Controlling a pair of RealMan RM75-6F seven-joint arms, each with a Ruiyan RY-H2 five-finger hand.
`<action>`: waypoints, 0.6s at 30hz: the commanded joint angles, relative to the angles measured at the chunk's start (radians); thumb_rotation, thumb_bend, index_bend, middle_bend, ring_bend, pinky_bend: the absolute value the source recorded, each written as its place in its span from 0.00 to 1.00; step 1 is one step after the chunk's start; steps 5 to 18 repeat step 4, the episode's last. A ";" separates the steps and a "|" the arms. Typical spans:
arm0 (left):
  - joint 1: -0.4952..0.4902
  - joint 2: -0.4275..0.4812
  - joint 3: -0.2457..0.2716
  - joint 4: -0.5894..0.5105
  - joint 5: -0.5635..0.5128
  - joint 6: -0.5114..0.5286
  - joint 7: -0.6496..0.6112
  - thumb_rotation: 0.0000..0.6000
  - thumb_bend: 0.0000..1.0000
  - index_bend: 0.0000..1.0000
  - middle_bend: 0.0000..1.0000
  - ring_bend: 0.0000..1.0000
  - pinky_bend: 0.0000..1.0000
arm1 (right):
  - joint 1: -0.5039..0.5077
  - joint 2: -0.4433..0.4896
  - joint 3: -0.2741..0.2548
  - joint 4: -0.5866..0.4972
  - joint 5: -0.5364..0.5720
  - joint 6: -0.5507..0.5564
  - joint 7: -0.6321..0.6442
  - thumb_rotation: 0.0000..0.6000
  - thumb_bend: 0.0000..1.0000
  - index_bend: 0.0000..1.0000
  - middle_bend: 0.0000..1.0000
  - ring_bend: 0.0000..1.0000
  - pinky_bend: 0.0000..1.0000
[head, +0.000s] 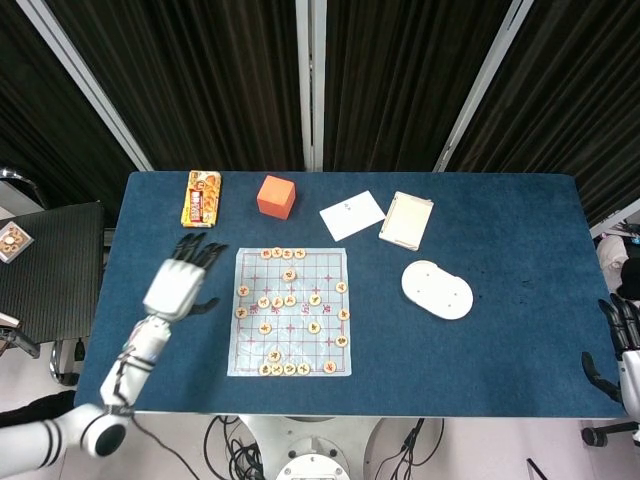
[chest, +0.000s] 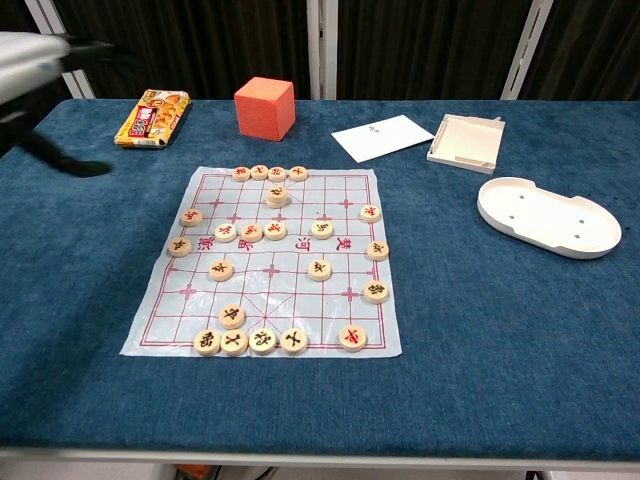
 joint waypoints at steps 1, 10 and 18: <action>0.232 0.098 0.143 -0.062 0.115 0.256 0.058 1.00 0.16 0.10 0.13 0.00 0.07 | 0.001 -0.005 -0.008 -0.011 -0.010 0.010 -0.037 1.00 0.30 0.00 0.00 0.00 0.00; 0.295 0.105 0.158 -0.040 0.122 0.305 0.019 1.00 0.16 0.10 0.12 0.00 0.07 | -0.003 0.000 -0.011 -0.026 -0.005 0.008 -0.062 1.00 0.30 0.00 0.00 0.00 0.00; 0.295 0.105 0.158 -0.040 0.122 0.305 0.019 1.00 0.16 0.10 0.12 0.00 0.07 | -0.003 0.000 -0.011 -0.026 -0.005 0.008 -0.062 1.00 0.30 0.00 0.00 0.00 0.00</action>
